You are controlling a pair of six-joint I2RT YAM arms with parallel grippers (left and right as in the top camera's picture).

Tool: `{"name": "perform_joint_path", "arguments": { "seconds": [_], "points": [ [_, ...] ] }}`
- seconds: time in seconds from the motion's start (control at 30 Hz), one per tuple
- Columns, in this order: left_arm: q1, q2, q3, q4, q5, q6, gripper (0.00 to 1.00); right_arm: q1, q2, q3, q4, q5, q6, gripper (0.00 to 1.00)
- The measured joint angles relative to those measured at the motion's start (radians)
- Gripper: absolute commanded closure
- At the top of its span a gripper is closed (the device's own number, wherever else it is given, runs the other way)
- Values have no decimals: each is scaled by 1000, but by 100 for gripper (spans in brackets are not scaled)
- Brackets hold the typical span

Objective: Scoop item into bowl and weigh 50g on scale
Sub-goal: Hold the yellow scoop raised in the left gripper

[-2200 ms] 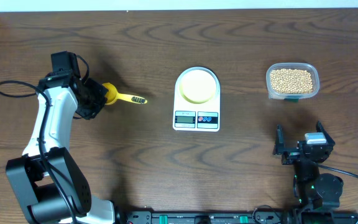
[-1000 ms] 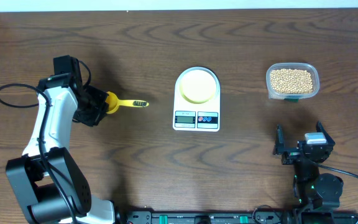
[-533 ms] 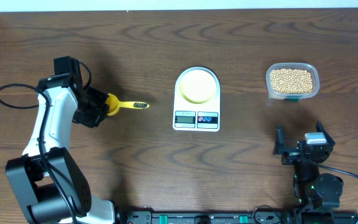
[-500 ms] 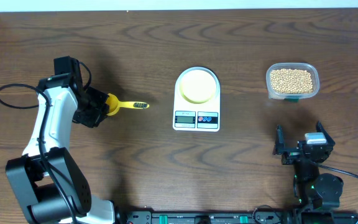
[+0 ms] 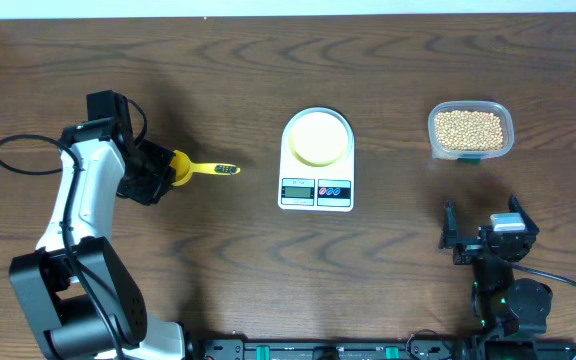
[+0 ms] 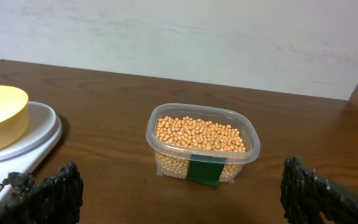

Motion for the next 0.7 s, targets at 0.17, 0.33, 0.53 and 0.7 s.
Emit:
{"name": "perform_joint_path", "arguments": {
  "seconds": [0.17,0.33,0.53,0.7],
  "points": [
    [0,0,0,0,0,0,92,0,0,0,0,0,0,1],
    [0,0,0,-11,0,0,92,0,0,0,0,0,0,1],
    [0,0,0,-12,0,0,92,0,0,0,0,0,0,1],
    [0,0,0,-12,0,0,92,0,0,0,0,0,0,1]
  ]
}}
